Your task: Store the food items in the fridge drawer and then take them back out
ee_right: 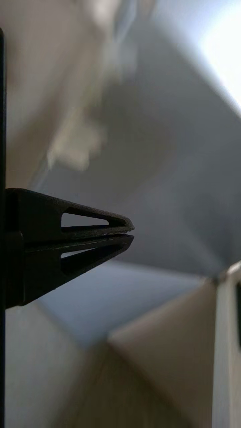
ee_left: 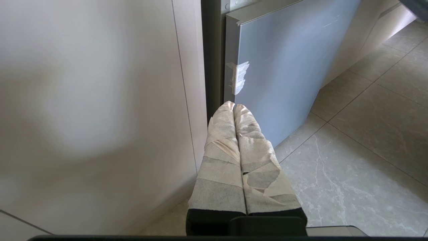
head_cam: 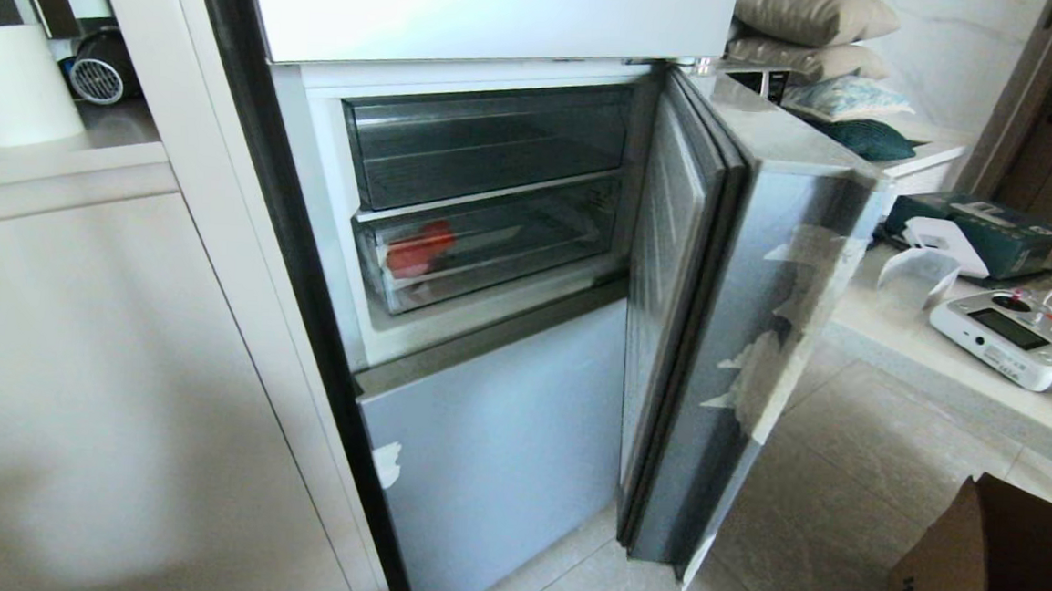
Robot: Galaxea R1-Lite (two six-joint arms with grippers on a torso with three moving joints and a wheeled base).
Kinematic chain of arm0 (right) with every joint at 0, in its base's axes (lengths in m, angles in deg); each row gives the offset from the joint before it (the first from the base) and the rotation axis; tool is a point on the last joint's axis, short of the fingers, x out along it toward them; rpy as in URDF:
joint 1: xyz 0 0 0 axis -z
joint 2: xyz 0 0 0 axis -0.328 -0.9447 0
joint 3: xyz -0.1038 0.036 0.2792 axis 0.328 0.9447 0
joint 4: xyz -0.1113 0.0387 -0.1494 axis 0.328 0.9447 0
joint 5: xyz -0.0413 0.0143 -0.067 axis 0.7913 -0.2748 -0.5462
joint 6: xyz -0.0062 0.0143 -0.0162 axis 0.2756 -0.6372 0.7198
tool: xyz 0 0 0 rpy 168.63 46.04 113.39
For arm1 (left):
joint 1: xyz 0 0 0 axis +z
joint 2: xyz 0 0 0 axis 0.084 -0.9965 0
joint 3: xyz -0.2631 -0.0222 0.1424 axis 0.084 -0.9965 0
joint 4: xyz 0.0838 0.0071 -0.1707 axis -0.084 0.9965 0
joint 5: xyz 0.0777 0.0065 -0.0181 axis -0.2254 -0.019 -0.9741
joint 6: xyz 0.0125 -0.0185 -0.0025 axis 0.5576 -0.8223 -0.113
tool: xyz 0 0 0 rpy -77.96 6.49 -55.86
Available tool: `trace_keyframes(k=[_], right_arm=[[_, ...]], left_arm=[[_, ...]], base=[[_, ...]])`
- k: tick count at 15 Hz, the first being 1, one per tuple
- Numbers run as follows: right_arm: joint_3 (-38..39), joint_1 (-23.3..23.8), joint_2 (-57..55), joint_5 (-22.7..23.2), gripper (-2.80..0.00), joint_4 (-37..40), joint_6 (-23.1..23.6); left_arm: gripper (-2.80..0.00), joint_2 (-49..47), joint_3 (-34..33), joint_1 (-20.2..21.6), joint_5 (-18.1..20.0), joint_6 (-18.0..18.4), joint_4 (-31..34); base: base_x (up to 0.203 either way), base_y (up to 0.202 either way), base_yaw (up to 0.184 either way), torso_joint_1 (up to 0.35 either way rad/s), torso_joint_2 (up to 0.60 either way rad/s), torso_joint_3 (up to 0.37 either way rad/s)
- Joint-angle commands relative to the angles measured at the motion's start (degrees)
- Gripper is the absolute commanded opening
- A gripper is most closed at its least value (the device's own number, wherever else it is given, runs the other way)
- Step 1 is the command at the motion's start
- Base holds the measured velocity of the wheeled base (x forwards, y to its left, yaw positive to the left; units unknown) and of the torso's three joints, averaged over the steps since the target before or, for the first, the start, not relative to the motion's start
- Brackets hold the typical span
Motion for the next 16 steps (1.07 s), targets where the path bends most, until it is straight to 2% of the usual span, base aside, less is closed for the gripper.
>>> trace_keyframes(k=[1,2,3,6,8,9,13,16], right_arm=[[-1.4,-2.9,-17.0,-3.4,-2.8,-2.4,3.4],[-3.1,-2.9,-21.8,-2.6,-2.8,-4.3,5.0],[-5.6,-2.9,-25.6,0.9,-2.8,-6.0,6.6],[-13.9,-2.7,-34.4,16.3,-2.8,-8.2,10.3],[-17.0,-2.7,-39.1,25.3,-2.8,-10.4,15.3],[-18.3,-2.7,-41.7,27.9,-2.8,-13.0,17.8],[-26.0,-2.8,-54.4,30.2,-2.8,-21.3,21.0],[-38.2,-3.2,-66.1,30.6,-2.8,-28.2,21.4]], left_arm=[[-2.8,-0.1,0.0,0.0,0.0,0.0,0.0],[-2.8,-0.1,0.0,0.0,0.0,0.0,0.0],[-2.8,-0.1,0.0,0.0,0.0,0.0,0.0],[-2.8,-0.1,0.0,0.0,0.0,0.0,0.0],[-2.8,-0.1,0.0,0.0,0.0,0.0,0.0],[-2.8,-0.1,0.0,0.0,0.0,0.0,0.0],[-2.8,-0.1,0.0,0.0,0.0,0.0,0.0],[-2.8,-0.1,0.0,0.0,0.0,0.0,0.0]], base=[[0.0,0.0,0.0,0.0,0.0,0.0],[0.0,0.0,0.0,0.0,0.0,0.0],[0.0,0.0,0.0,0.0,0.0,0.0],[0.0,0.0,0.0,0.0,0.0,0.0],[0.0,0.0,0.0,0.0,0.0,0.0],[0.0,0.0,0.0,0.0,0.0,0.0],[0.0,0.0,0.0,0.0,0.0,0.0],[0.0,0.0,0.0,0.0,0.0,0.0]])
